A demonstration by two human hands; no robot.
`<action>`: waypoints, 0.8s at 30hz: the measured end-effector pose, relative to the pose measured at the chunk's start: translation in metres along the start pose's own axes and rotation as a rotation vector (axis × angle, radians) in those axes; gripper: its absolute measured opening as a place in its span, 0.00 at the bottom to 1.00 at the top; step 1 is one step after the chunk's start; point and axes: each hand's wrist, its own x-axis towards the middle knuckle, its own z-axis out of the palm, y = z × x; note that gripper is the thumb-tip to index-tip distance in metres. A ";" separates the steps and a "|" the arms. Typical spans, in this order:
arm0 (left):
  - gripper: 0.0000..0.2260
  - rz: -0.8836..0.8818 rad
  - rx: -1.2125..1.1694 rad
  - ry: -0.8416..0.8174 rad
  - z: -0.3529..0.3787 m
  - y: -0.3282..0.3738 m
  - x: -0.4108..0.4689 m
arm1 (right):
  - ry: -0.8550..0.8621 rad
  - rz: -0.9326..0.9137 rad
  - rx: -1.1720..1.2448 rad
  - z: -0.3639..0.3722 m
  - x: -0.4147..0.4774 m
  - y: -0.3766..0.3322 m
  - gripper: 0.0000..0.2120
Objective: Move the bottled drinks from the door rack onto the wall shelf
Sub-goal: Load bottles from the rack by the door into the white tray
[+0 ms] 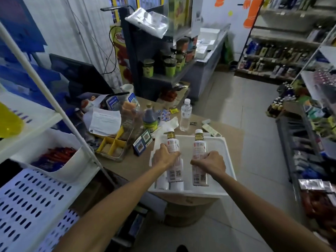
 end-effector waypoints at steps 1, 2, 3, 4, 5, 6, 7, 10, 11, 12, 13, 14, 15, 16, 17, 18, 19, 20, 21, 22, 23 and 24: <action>0.29 -0.015 0.012 -0.022 0.011 0.003 0.005 | -0.017 0.010 0.004 0.001 0.008 0.006 0.15; 0.30 -0.026 0.024 -0.039 0.023 0.005 0.009 | -0.030 0.019 0.006 0.002 0.016 0.012 0.16; 0.30 -0.034 0.039 -0.049 0.035 0.007 0.014 | -0.040 0.031 0.003 0.003 0.024 0.018 0.17; 0.30 -0.038 0.053 -0.053 0.046 0.009 0.017 | -0.048 0.044 0.006 0.005 0.031 0.023 0.18; 0.30 -0.048 0.070 -0.061 0.056 0.010 0.020 | -0.057 0.062 0.011 0.006 0.037 0.028 0.19; 0.29 -0.057 0.098 -0.072 0.066 0.011 0.022 | -0.066 0.075 0.012 0.008 0.044 0.034 0.20; 0.29 -0.063 0.133 -0.086 0.074 0.011 0.024 | -0.077 0.091 0.006 0.010 0.049 0.038 0.21; 0.31 -0.054 0.238 -0.119 0.097 0.011 0.029 | -0.119 0.137 -0.014 0.016 0.063 0.053 0.22; 0.31 -0.048 0.279 -0.127 0.103 0.013 0.031 | -0.128 0.150 -0.012 0.018 0.067 0.057 0.23; 0.32 -0.029 0.325 -0.139 0.108 0.014 0.032 | -0.138 0.163 -0.006 0.021 0.072 0.061 0.25; 0.34 0.000 0.375 -0.157 0.113 0.015 0.035 | -0.154 0.179 -0.007 0.023 0.075 0.065 0.28; 0.37 0.024 0.432 -0.175 0.117 0.018 0.037 | -0.168 0.190 -0.015 0.024 0.079 0.068 0.31; 0.40 0.038 0.481 -0.191 0.119 0.020 0.039 | -0.187 0.202 -0.030 0.026 0.082 0.072 0.33; 0.42 0.048 0.515 -0.205 0.121 0.022 0.041 | -0.201 0.204 -0.035 0.027 0.085 0.075 0.35; 0.42 0.051 0.544 -0.223 0.123 0.024 0.042 | -0.211 0.211 -0.039 0.028 0.088 0.079 0.37; 0.42 0.051 0.572 -0.242 0.125 0.024 0.045 | -0.213 0.216 -0.043 0.028 0.089 0.080 0.38; 0.42 0.048 0.593 -0.255 0.126 0.024 0.046 | -0.219 0.225 -0.053 0.028 0.090 0.081 0.38; 0.41 0.045 0.611 -0.267 0.128 0.025 0.047 | -0.228 0.237 -0.064 0.028 0.091 0.083 0.35; 0.40 0.047 0.623 -0.276 0.129 0.025 0.047 | -0.239 0.250 -0.075 0.030 0.093 0.085 0.33; 0.38 0.055 0.623 -0.274 0.130 0.025 0.047 | -0.246 0.252 -0.079 0.031 0.093 0.086 0.32; 0.36 0.074 0.616 -0.266 0.131 0.025 0.047 | -0.253 0.251 -0.084 0.033 0.093 0.086 0.32; 0.34 0.096 0.608 -0.262 0.130 0.027 0.047 | -0.259 0.247 -0.081 0.035 0.094 0.087 0.32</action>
